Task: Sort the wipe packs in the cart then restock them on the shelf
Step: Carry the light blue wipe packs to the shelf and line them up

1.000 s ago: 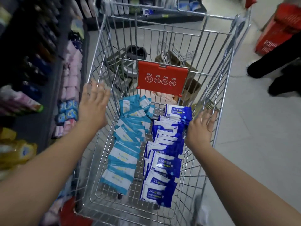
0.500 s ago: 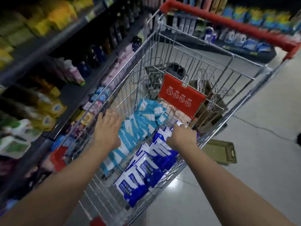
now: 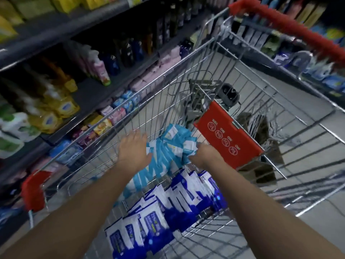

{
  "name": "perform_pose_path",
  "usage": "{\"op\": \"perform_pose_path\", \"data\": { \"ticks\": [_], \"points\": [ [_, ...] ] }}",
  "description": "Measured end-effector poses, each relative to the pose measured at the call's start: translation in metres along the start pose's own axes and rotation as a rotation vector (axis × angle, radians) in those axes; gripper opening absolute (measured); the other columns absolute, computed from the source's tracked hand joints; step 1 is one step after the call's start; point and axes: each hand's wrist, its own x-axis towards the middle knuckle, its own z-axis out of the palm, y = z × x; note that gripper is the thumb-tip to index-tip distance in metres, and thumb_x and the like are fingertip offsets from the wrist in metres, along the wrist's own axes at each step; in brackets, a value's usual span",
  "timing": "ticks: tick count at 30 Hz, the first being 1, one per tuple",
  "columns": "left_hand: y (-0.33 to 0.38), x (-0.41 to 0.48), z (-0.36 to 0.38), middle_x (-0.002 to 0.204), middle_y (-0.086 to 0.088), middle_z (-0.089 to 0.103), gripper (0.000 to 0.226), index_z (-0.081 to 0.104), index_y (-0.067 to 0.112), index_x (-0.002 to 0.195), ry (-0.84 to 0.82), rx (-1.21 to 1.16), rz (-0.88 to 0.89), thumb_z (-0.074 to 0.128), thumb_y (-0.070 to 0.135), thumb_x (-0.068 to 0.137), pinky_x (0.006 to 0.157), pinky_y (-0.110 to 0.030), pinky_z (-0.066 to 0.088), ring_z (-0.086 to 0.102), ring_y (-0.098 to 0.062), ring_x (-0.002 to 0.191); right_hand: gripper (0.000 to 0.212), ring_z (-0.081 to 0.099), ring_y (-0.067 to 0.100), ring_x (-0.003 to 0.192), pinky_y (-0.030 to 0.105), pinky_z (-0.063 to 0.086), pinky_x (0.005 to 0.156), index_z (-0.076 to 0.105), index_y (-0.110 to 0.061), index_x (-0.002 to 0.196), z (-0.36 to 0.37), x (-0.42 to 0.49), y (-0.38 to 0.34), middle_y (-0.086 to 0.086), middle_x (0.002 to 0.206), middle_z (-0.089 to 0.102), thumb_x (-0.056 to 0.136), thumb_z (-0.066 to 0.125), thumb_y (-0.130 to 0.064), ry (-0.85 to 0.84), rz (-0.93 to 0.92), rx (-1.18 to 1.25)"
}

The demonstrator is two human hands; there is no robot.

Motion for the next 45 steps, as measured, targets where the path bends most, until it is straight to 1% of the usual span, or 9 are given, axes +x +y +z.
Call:
{"op": "perform_pose_path", "data": {
  "ticks": [6, 10, 15, 20, 27, 32, 36, 39, 45],
  "points": [
    [0.032, 0.066, 0.036, 0.141, -0.013, 0.045, 0.056, 0.032, 0.01, 0.143, -0.066, -0.287, -0.01, 0.04, 0.042, 0.098, 0.105, -0.038, 0.034, 0.044, -0.031, 0.127, 0.043, 0.052, 0.029, 0.119, 0.034, 0.043, 0.097, 0.047, -0.003, 0.132, 0.01, 0.071, -0.005, 0.014, 0.133, 0.054, 0.093, 0.055, -0.022, 0.102, -0.054, 0.3],
    [0.054, 0.112, 0.068, 0.128, -0.015, 0.053, 0.039, 0.045, 0.012, 0.132, -0.112, -0.632, -0.04, 0.046, 0.029, 0.097, 0.097, -0.041, 0.041, 0.05, -0.033, 0.117, 0.034, 0.057, 0.032, 0.108, 0.036, 0.046, 0.086, 0.05, -0.006, 0.124, 0.028, 0.126, -0.002, 0.015, 0.12, 0.06, 0.095, 0.051, -0.023, 0.099, -0.072, 0.252],
    [0.085, 0.159, 0.094, 0.136, -0.021, 0.036, 0.048, 0.04, 0.006, 0.134, -0.114, -0.788, -0.174, 0.052, 0.028, 0.094, 0.096, -0.044, 0.042, 0.049, -0.037, 0.117, 0.032, 0.056, 0.033, 0.111, 0.034, 0.044, 0.084, 0.051, -0.002, 0.118, 0.044, 0.181, 0.001, 0.017, 0.122, 0.057, 0.094, 0.052, -0.024, 0.069, -0.054, 0.185],
    [0.108, 0.166, 0.119, 0.148, -0.019, 0.017, 0.061, 0.032, 0.005, 0.14, 0.021, -0.704, -0.238, 0.059, 0.025, 0.089, 0.1, -0.036, 0.035, 0.036, -0.035, 0.127, 0.054, 0.046, 0.034, 0.124, 0.038, 0.04, 0.095, 0.036, 0.0, 0.136, 0.052, 0.203, -0.004, 0.017, 0.146, 0.026, 0.097, 0.047, -0.037, 0.032, -0.109, -0.056],
    [0.102, 0.149, 0.13, 0.152, -0.014, 0.016, 0.075, 0.03, 0.009, 0.145, 0.126, -0.652, -0.194, 0.067, 0.023, 0.08, 0.105, -0.038, 0.032, 0.031, -0.032, 0.13, 0.057, 0.05, 0.03, 0.107, 0.038, 0.04, 0.09, 0.05, -0.008, 0.108, 0.071, 0.2, 0.003, 0.01, 0.112, 0.056, 0.085, 0.053, -0.06, 0.198, -0.162, 0.034],
    [0.093, 0.136, 0.139, 0.144, -0.007, 0.03, 0.069, 0.047, 0.014, 0.137, 0.135, -0.964, -0.139, 0.071, 0.028, 0.074, 0.104, -0.032, 0.037, 0.04, -0.019, 0.12, 0.03, 0.058, 0.032, 0.097, 0.034, 0.042, 0.073, 0.053, -0.009, 0.103, 0.078, 0.21, -0.001, 0.013, 0.101, 0.063, 0.092, 0.056, -0.036, 0.179, -0.115, 0.157],
    [0.081, 0.12, 0.127, 0.119, 0.001, 0.049, 0.044, 0.053, 0.012, 0.127, 0.189, -1.159, -0.278, 0.06, 0.005, 0.084, 0.092, -0.02, 0.038, 0.047, -0.009, 0.107, 0.018, 0.059, 0.031, 0.092, 0.035, 0.045, 0.072, 0.056, -0.004, 0.102, 0.076, 0.198, 0.001, 0.013, 0.094, 0.063, 0.094, 0.055, -0.02, 0.189, -0.147, 0.368],
    [0.073, 0.11, 0.106, 0.127, -0.004, 0.05, 0.04, 0.05, 0.013, 0.13, 0.114, -1.159, -0.367, 0.059, 0.019, 0.091, 0.098, -0.026, 0.038, 0.048, -0.018, 0.117, 0.013, 0.062, 0.027, 0.09, 0.04, 0.052, 0.081, 0.059, -0.004, 0.102, 0.056, 0.177, 0.009, 0.011, 0.096, 0.065, 0.092, 0.057, -0.012, 0.148, -0.118, 0.554],
    [0.062, 0.077, 0.011, 0.149, -0.005, 0.035, 0.076, 0.034, 0.01, 0.143, -0.282, -1.442, -0.565, 0.066, 0.045, 0.084, 0.099, -0.028, 0.035, 0.041, -0.023, 0.131, 0.005, 0.066, 0.023, 0.078, 0.042, 0.058, 0.075, 0.059, -0.011, 0.086, -0.025, 0.125, 0.014, 0.007, 0.085, 0.067, 0.089, 0.063, -0.011, 0.036, -0.146, 0.684]
  ]
}}
